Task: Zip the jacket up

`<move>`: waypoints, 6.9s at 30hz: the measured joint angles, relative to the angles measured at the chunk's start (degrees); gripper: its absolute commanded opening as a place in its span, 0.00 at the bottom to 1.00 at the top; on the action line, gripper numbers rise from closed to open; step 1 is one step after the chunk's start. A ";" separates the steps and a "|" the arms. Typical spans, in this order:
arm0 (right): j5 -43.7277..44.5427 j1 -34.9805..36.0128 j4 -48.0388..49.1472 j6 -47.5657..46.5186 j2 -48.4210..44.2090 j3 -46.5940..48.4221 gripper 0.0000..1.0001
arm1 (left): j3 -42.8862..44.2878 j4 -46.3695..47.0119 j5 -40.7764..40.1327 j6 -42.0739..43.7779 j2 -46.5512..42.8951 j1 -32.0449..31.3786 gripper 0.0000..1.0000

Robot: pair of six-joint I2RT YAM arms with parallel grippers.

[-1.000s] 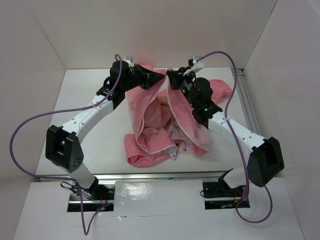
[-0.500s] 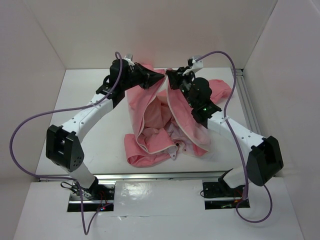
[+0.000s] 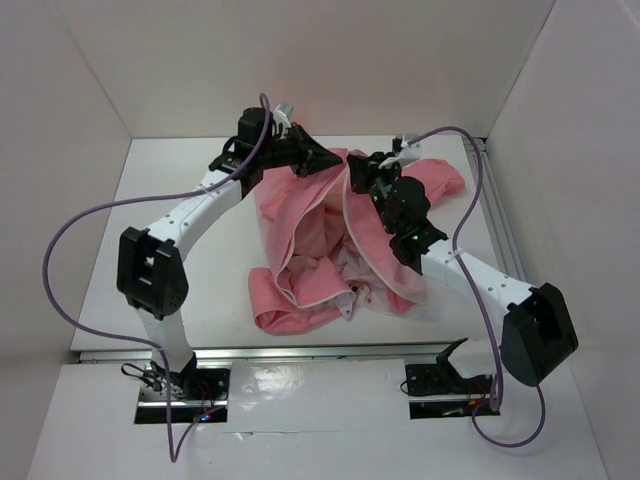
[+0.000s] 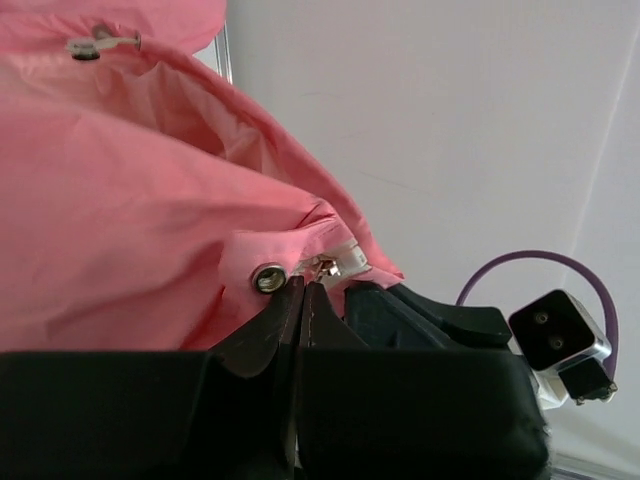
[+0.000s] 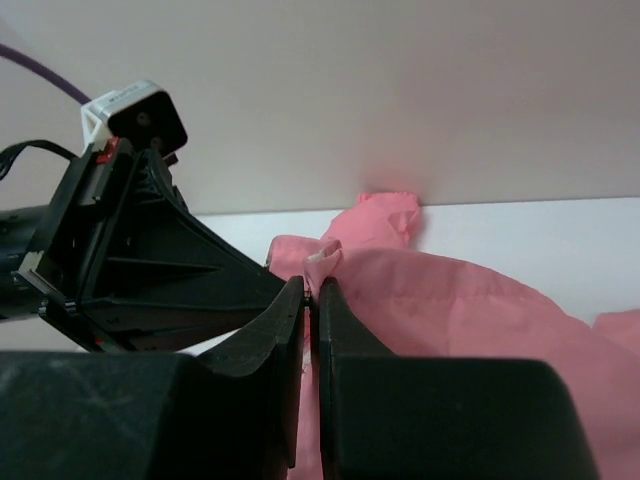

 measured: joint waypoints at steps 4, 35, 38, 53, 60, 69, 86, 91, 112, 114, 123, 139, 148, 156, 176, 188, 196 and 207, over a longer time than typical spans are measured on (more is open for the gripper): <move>5.01 0.00 4.79 1.86 3.30 -0.24 0.00 | 10.84 -6.82 2.08 4.98 6.62 0.46 0.00; -3.34 1.29 18.03 -5.01 6.67 10.08 0.00 | 12.00 -2.32 2.08 16.76 -3.39 0.74 0.00; -3.15 1.38 17.75 -5.35 3.98 5.57 0.00 | 6.58 1.20 2.14 16.57 -3.98 -0.52 0.00; -0.68 2.14 11.67 -0.72 -12.28 -10.49 0.00 | -0.57 2.36 4.76 16.98 -4.81 -4.44 0.00; 1.27 2.78 8.98 2.84 -12.79 -10.67 0.00 | -4.57 2.86 2.91 16.96 -7.56 -4.74 0.00; 2.56 4.07 9.68 3.98 -11.82 -10.36 0.00 | -12.28 6.32 -2.40 14.36 -14.75 -6.54 0.00; 2.73 4.63 11.23 4.28 -10.10 -9.31 0.00 | -16.39 9.73 -6.82 10.54 -17.51 -7.63 0.10; 3.28 4.63 11.30 4.22 -10.10 -9.29 0.00 | -16.11 10.08 -6.29 9.22 -16.96 -7.78 0.00; 2.99 4.46 15.52 0.63 -8.72 -3.28 0.00 | -19.10 3.37 -5.60 6.86 -16.39 -8.66 0.00; 2.27 4.46 15.45 0.39 -8.72 -3.28 0.00 | -19.06 3.56 -3.43 8.07 -16.81 -6.93 0.02; -0.59 4.46 13.57 0.31 -10.27 -3.28 0.00 | -8.98 4.07 6.03 16.26 -16.81 -1.11 0.47; -2.23 4.46 12.00 0.26 -11.41 -3.28 0.00 | -2.78 15.13 19.32 17.31 -10.01 -0.81 0.61; -2.25 4.46 11.85 0.13 -11.41 -3.28 0.00 | -3.08 24.28 21.35 11.52 -7.04 -0.85 0.58; -2.23 4.46 11.69 0.13 -11.41 -3.28 0.00 | -3.15 29.00 21.88 8.02 -4.96 -1.18 0.58; -2.25 4.46 11.67 0.13 -11.41 -3.28 0.00 | -6.03 42.95 23.26 -0.09 -3.72 -1.66 0.55; -2.23 4.44 11.61 0.11 -11.41 -3.28 0.00 | -7.06 43.43 22.99 0.02 -3.63 -1.86 0.62; -2.21 4.44 11.63 0.11 -11.41 -3.28 0.00 | -7.13 50.86 22.95 -4.55 -1.33 -1.97 0.57; -2.12 4.44 11.61 -0.04 -11.41 -3.26 0.00 | -8.59 60.78 22.29 -10.71 0.81 -2.27 0.44</move>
